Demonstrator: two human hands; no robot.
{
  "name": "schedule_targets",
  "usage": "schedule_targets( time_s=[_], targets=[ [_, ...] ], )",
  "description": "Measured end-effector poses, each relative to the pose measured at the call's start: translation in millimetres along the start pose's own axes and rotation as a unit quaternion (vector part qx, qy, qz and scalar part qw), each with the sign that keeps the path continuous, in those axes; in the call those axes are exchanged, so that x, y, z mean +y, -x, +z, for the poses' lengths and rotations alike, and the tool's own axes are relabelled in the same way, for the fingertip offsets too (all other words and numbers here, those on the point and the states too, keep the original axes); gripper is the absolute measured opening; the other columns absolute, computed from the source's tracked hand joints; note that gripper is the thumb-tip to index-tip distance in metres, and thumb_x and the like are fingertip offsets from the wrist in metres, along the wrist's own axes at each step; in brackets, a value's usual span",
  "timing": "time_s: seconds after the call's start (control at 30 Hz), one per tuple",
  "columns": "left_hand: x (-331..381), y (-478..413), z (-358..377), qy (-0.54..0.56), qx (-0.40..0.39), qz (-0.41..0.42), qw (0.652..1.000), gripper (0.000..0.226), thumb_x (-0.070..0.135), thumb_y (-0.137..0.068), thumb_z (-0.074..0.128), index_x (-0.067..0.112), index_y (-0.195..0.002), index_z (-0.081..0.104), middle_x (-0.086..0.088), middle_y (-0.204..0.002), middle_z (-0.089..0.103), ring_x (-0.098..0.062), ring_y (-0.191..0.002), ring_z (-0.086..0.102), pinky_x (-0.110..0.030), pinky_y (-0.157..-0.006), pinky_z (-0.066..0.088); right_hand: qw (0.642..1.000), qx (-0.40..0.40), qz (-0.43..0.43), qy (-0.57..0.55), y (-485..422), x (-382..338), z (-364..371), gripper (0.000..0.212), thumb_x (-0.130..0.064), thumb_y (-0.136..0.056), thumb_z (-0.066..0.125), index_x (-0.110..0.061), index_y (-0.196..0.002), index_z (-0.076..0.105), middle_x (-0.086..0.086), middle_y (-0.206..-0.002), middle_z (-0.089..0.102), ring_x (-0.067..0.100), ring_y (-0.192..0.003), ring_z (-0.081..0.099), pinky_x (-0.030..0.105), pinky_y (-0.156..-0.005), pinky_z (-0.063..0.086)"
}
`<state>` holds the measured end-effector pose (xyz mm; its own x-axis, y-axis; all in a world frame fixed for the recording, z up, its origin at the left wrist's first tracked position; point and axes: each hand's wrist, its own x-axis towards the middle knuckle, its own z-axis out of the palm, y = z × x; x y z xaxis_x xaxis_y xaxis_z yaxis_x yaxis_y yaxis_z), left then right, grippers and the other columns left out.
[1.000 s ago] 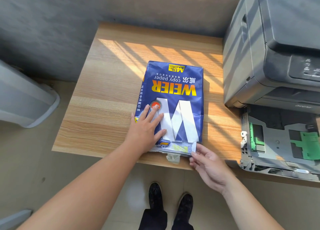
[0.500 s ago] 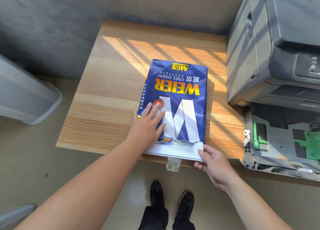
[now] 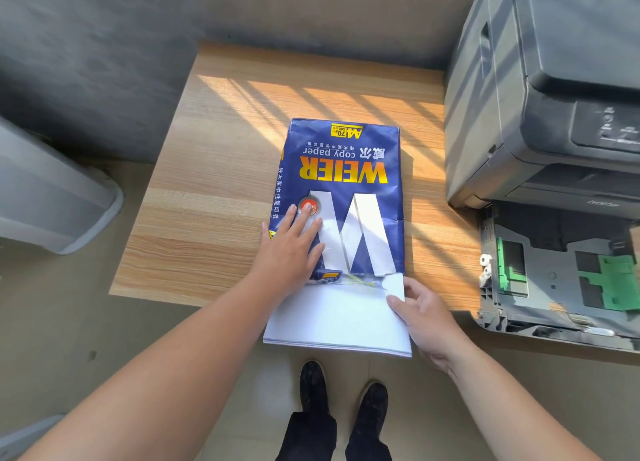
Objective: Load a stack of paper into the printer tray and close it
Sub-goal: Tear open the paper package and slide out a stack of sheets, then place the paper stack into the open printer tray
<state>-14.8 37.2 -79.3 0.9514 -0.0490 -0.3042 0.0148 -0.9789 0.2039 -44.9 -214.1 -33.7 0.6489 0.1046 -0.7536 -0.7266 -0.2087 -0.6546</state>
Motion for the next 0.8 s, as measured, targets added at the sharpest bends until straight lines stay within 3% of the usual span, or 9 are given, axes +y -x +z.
schedule_targets(
  time_s=[0.1, 0.2, 0.33, 0.4, 0.47, 0.53, 0.6, 0.7, 0.8],
  targets=[
    [1, -1, 0, -0.004, -0.005, 0.001, 1.0, 0.055, 0.046, -0.102, 0.027, 0.028, -0.153, 0.014, 0.004, -0.168, 0.001, -0.022, -0.154, -0.003, -0.069, -0.115, 0.021, 0.998, -0.039, 0.016, -0.041, 34, 4, -8, 0.033, -0.003, -0.1, 0.053, -0.027, -0.122, 0.059, 0.019, -0.103, 0.08, 0.033, -0.093, 0.078, 0.038, -0.073, 0.065],
    [0, -1, 2, -0.011, -0.012, 0.0, 1.0, 0.057, 0.048, -0.102, 0.027, 0.028, -0.154, 0.011, 0.004, -0.168, -0.001, -0.022, -0.154, -0.003, -0.068, -0.116, 0.02, 0.995, -0.068, 0.033, -0.072, 70, 16, -24, 0.036, 0.001, -0.097, 0.055, -0.02, -0.125, 0.061, 0.026, -0.107, 0.078, 0.041, -0.097, 0.076, 0.042, -0.077, 0.065],
    [0, -1, 2, 0.005, -0.015, -0.002, 1.0, 0.059, 0.05, -0.101, 0.03, 0.028, -0.154, 0.013, 0.005, -0.168, -0.001, -0.02, -0.153, -0.005, -0.068, -0.118, 0.015, 0.987, -0.118, 0.067, -0.084, 117, 28, -43, 0.055, -0.012, -0.082, 0.072, -0.015, -0.135, 0.056, 0.026, -0.117, 0.075, 0.042, -0.107, 0.072, 0.037, -0.081, 0.063],
    [0, 1, -3, 0.11, 0.008, -0.011, 0.994, 0.056, 0.046, -0.102, 0.035, 0.028, -0.153, 0.022, 0.006, -0.167, 0.003, -0.018, -0.153, -0.004, -0.066, -0.12, 0.007, 0.986, -0.128, 0.064, -0.088, 136, 29, -52, 0.075, -0.019, -0.064, 0.089, -0.01, -0.132, 0.059, 0.024, -0.12, 0.074, 0.04, -0.107, 0.073, 0.031, -0.078, 0.062],
    [-6, 11, -15, 0.308, 0.054, -0.055, 0.948, 0.053, 0.043, -0.101, 0.043, 0.028, -0.151, 0.032, 0.008, -0.165, 0.012, -0.014, -0.153, 0.001, -0.06, -0.122, 0.001, 0.987, -0.114, 0.064, -0.095, 148, 27, -57, 0.096, -0.026, -0.037, 0.103, -0.008, -0.123, 0.066, 0.027, -0.117, 0.074, 0.042, -0.102, 0.074, 0.03, -0.071, 0.062],
    [-10, 40, -40, 0.495, 0.087, -0.113, 0.857, 0.055, 0.053, -0.095, 0.05, 0.034, -0.146, 0.04, 0.018, -0.159, 0.025, -0.004, -0.15, 0.016, -0.051, -0.125, 0.008, 0.989, -0.101, 0.053, -0.098, 152, 16, -60, 0.104, -0.031, -0.025, 0.104, -0.009, -0.121, 0.068, 0.029, -0.114, 0.075, 0.043, -0.099, 0.075, 0.031, -0.069, 0.063],
    [-3, 86, -68, 0.629, 0.053, -0.145, 0.762, 0.056, 0.062, -0.086, 0.06, 0.043, -0.137, 0.049, 0.025, -0.148, 0.046, 0.004, -0.139, 0.037, -0.042, -0.122, 0.022, 0.989, -0.108, 0.036, -0.089, 155, 0, -63, 0.108, -0.037, -0.028, 0.103, -0.013, -0.126, 0.064, 0.028, -0.114, 0.075, 0.043, -0.101, 0.075, 0.032, -0.073, 0.063],
    [27, 155, -88, 0.695, -0.063, -0.134, 0.703, 0.055, 0.047, -0.086, 0.07, 0.04, -0.136, 0.051, 0.017, -0.136, 0.062, -0.006, -0.125, 0.058, -0.041, -0.109, 0.044, 0.989, -0.127, 0.022, -0.077, 162, -19, -69, 0.107, -0.04, -0.037, 0.101, -0.021, -0.133, 0.059, 0.029, -0.116, 0.074, 0.046, -0.105, 0.072, 0.042, -0.086, 0.062],
    [54, 195, -96, 0.737, -0.114, -0.139, 0.652, 0.054, 0.023, -0.083, 0.069, 0.021, -0.135, 0.054, -0.001, -0.126, 0.071, -0.023, -0.117, 0.066, -0.042, -0.097, 0.056, 0.987, -0.136, 0.025, -0.083, 171, -24, -74, 0.11, -0.031, -0.03, 0.103, -0.011, -0.129, 0.062, 0.031, -0.116, 0.073, 0.047, -0.102, 0.073, 0.04, -0.081, 0.063]
  ],
)
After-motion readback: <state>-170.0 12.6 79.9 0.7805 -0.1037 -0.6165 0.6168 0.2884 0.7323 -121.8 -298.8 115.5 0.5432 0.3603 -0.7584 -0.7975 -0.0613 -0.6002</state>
